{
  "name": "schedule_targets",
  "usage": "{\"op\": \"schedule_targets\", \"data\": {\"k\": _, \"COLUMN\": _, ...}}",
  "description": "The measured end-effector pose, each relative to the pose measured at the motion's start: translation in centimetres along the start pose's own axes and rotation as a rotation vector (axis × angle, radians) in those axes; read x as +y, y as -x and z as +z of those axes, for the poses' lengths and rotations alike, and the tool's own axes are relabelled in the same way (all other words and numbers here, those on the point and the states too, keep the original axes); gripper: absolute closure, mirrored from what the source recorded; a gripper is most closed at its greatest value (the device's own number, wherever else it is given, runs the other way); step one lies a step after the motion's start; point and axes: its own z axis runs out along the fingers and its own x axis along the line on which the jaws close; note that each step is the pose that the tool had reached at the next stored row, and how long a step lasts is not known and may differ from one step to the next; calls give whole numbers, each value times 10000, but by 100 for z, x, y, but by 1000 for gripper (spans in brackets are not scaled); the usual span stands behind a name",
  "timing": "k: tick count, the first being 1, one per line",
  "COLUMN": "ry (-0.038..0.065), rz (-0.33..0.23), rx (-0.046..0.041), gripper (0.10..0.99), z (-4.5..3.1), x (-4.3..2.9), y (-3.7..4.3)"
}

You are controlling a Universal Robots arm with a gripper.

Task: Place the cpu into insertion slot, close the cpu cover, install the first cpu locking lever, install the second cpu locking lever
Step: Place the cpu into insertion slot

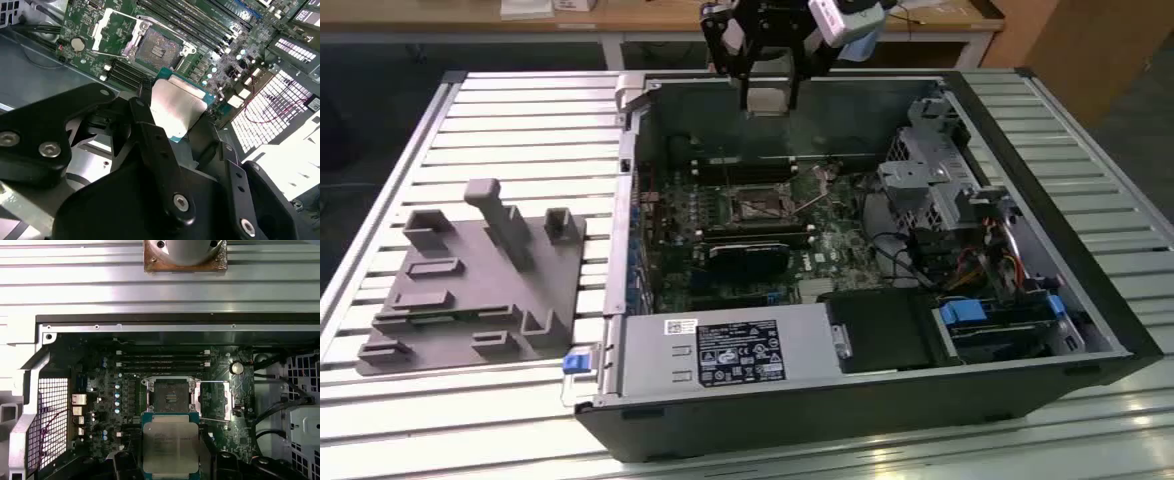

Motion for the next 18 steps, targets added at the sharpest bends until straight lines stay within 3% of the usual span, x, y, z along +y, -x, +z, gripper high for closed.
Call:
{"op": "schedule_targets", "data": {"k": 12, "ry": 0, "rz": 0, "rx": 0, "gripper": 549, "z": 1, "x": 0, "y": 0}}
{"op": "schedule_targets", "data": {"k": 18, "ry": -11, "rz": 0, "rx": -1, "gripper": 549, "z": 77, "x": -7, "y": 2}}
